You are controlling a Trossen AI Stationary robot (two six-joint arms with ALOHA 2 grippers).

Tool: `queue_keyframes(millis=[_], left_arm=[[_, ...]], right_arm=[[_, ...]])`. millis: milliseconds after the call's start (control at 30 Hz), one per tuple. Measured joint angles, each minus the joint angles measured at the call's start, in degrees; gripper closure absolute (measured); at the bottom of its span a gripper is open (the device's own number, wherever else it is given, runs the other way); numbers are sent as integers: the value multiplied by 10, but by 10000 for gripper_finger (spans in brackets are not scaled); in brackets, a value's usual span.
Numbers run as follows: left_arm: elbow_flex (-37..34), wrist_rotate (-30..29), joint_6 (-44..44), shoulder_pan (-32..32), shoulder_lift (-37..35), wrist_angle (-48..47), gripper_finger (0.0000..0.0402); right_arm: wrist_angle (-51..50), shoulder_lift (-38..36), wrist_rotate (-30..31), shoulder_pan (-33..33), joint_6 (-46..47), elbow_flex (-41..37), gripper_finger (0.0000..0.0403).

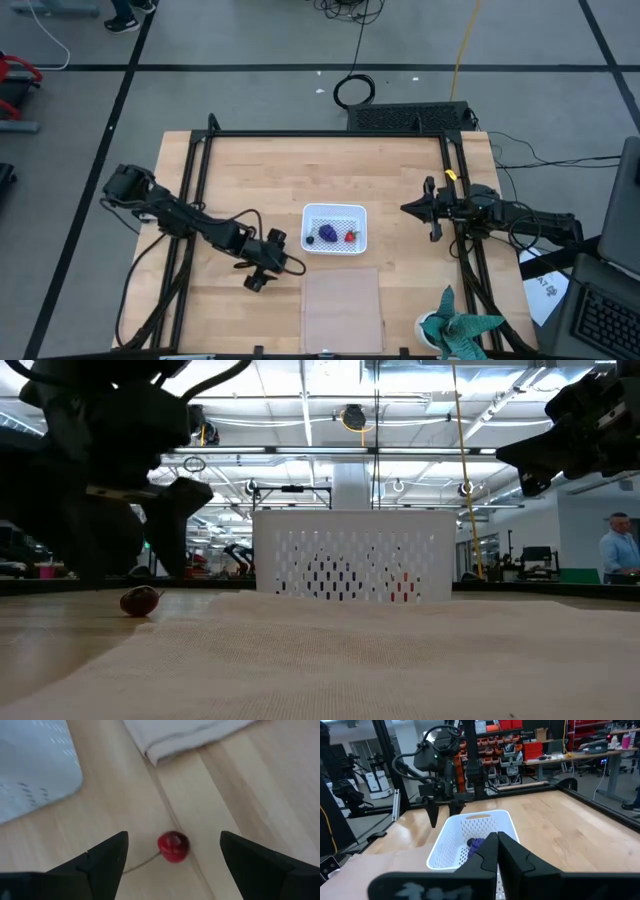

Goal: Pick and placing Produce into tupperware
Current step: Put the red cherry into the white bin

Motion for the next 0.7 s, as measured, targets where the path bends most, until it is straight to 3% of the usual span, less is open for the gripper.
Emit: queue_keyframes(millis=[367, 700], left_arm=[[0, -2, 18, 0, 47, 14, 102], [1, 5, 25, 1, 55, 20, 152]], right_arm=[[1, 7, 0, 0, 0, 0, 403], [3, 12, 0, 0, -3, 0, 403]])
